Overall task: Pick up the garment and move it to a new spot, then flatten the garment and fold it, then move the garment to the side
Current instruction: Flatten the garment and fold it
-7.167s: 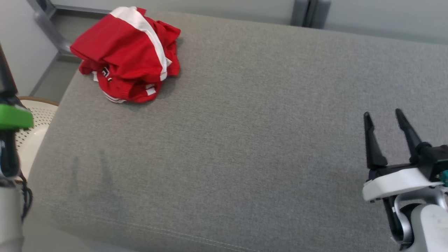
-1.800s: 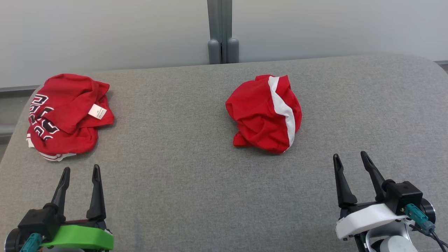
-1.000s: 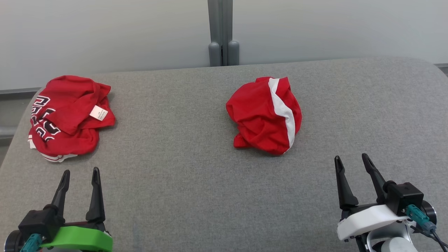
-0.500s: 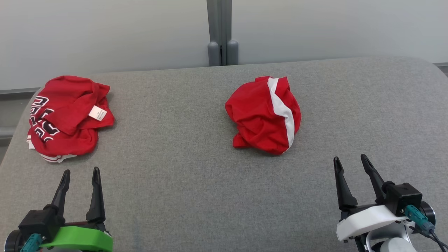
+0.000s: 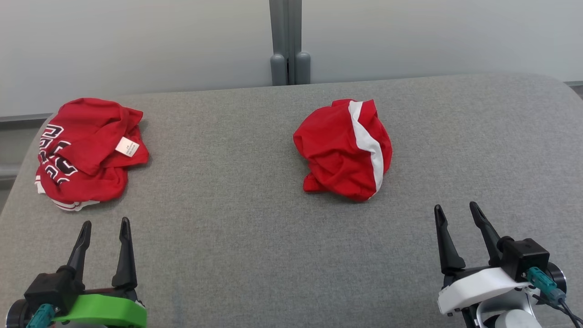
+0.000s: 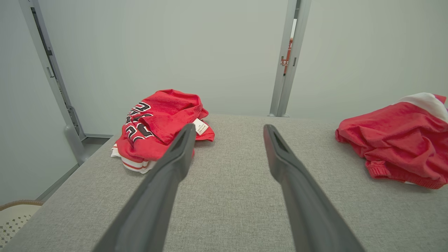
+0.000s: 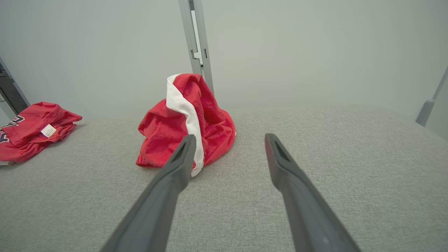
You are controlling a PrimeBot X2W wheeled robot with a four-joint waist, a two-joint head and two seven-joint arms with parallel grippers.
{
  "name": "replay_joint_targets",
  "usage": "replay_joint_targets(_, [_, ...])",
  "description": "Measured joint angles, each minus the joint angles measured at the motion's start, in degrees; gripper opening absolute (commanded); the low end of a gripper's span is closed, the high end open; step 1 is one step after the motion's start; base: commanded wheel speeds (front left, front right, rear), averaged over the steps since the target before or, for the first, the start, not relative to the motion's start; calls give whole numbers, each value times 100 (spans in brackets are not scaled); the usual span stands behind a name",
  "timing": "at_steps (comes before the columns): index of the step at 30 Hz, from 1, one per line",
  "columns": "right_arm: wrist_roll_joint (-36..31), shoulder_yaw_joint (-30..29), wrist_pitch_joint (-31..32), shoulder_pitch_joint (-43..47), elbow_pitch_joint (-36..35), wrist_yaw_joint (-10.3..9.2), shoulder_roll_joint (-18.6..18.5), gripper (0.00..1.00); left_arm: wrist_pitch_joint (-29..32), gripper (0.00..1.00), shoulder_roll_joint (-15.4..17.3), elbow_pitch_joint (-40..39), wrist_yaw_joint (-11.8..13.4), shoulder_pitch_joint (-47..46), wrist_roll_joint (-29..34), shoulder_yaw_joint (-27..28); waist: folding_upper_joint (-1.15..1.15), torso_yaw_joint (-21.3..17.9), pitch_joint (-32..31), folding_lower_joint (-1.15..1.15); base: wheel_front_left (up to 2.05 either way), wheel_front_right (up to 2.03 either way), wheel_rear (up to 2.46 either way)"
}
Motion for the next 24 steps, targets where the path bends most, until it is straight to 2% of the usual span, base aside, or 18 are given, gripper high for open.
replay_joint_targets(7, [44, 344, -35, -402, 136, 0, -60, 100, 0, 100, -2, -7, 9, -21, -11, 5, 0, 16, 87, 0, 0, 0, 0])
replay_joint_targets(14, [-124, 824, 191, -1642, 543, 0, -304, 100, 0, 100, -79, 7, 7, -275, 4, -110, 0, 141, 294, 0, 0, 0, 0])
replay_joint_targets(24, [-171, 995, 472, -3133, 2128, 0, -671, 100, 0, 100, -346, 171, -68, -784, 22, -291, 0, 601, 692, 1, 0, 0, 0])
